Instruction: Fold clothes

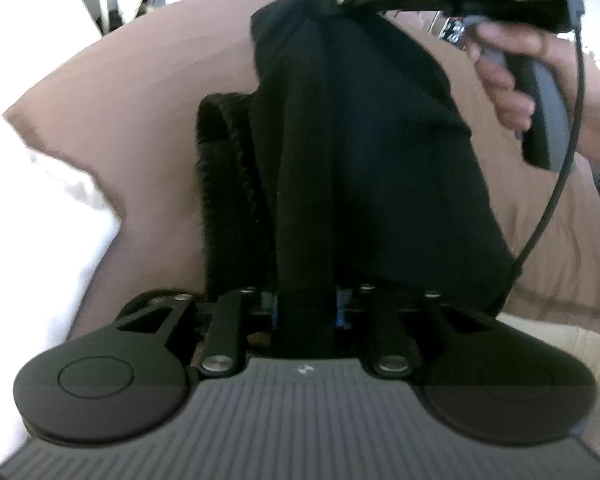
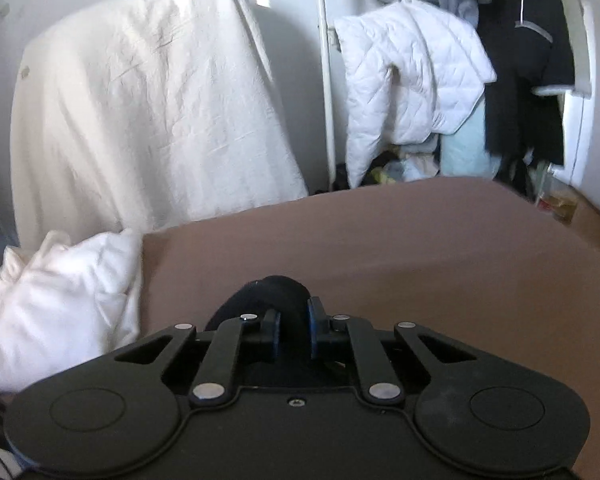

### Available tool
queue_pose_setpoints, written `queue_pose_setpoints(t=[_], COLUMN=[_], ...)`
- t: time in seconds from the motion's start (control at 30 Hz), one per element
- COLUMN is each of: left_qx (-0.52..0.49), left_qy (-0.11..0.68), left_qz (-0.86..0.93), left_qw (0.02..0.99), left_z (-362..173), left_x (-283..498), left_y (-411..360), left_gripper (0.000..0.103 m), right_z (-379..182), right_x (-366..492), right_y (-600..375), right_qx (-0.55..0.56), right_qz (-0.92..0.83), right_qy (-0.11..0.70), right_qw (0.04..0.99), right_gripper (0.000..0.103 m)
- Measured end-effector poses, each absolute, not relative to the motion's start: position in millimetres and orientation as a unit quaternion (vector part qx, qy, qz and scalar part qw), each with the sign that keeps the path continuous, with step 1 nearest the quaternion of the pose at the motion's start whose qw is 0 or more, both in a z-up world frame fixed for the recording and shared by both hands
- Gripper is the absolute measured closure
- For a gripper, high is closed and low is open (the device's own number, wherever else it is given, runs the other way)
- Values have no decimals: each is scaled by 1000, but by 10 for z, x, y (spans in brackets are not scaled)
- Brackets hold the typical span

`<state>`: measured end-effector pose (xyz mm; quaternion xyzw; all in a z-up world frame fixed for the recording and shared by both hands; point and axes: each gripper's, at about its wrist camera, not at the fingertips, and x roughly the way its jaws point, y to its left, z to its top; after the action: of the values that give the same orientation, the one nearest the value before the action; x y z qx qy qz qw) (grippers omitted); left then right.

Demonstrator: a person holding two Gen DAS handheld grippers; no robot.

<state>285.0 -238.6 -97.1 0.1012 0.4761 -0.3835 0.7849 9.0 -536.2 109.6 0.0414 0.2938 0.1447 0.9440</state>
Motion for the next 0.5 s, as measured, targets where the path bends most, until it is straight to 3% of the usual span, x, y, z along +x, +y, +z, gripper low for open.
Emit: queue_pose_setpoints(t=[0.03, 0.2, 0.27, 0.37, 0.4, 0.5], left_qx=[101, 73, 66, 38, 21, -16], left_qy=[482, 514, 524, 528, 510, 442], left_qz=[-384, -371, -366, -358, -358, -351], left_qw=[781, 770, 766, 769, 782, 825], left_z=[-950, -986, -1005, -897, -801, -514], left_x=[2850, 2932, 3001, 3107, 3144, 3178], left_y=[-2343, -2169, -2074, -1879, -1762, -1496], left_gripper=[71, 59, 53, 49, 49, 49], right_z=[1103, 1066, 960, 800, 745, 596], right_x=[81, -200, -397, -741, -840, -1079], right_y=[-5406, -5719, -5912, -6107, -6165, -6363], right_qx=[61, 185, 256, 289, 291, 286], right_qz=[144, 143, 153, 121, 101, 48], right_qy=[294, 273, 269, 265, 266, 283], right_qw=[943, 933, 916, 912, 914, 914], right_gripper=[82, 40, 39, 23, 18, 18])
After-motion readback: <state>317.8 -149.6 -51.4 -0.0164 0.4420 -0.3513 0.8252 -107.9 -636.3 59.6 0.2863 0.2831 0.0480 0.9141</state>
